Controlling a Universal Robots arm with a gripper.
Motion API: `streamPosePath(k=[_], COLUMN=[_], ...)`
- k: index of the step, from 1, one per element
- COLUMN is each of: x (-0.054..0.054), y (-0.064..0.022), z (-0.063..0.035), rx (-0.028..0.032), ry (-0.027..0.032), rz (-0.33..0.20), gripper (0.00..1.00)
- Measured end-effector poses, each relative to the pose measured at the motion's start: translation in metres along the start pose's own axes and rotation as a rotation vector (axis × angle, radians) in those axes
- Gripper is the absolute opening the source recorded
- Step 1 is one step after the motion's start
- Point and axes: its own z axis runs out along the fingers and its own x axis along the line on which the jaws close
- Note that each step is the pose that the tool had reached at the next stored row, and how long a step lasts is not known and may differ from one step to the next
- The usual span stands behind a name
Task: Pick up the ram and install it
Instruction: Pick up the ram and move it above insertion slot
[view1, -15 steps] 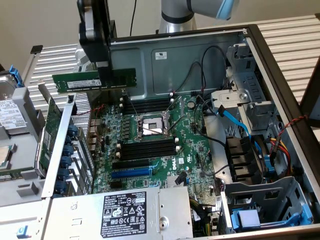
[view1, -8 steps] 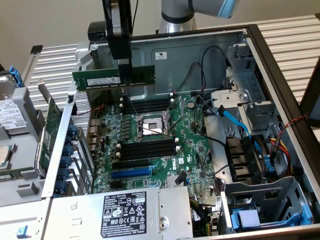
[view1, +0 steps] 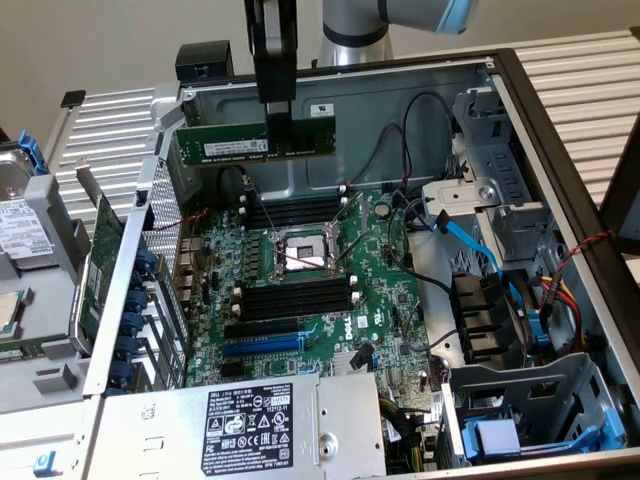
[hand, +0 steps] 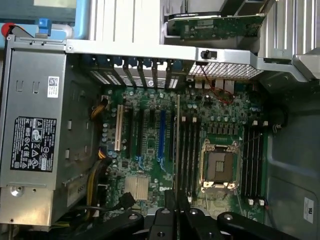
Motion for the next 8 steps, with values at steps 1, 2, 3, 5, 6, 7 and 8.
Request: streamPosePath(k=[1,2,3,5,6,7,8], x=[-0.003,-0.006,-0.009,-0.015,-0.018,-0.021,-0.024], y=[-0.0002,-0.0003,-0.0004,-0.0006,-0.0008,-0.001,-0.0011], z=[0.0006,0.0012,0.0019,0.0031,0.0038,0.0044,0.0051], rx=[0.0003,0.0007,0.0011,0.0018,0.0021,0.0025,0.0038], ry=[-0.0001,-0.0003,-0.0004,-0.0004,-0.0005,-0.0004,-0.0004], rz=[0.0,0.0,0.0,0.0,0.0,0.0,0.0], gripper=[0.13,0.13,0.13,0.13,0.13,0.13,0.13])
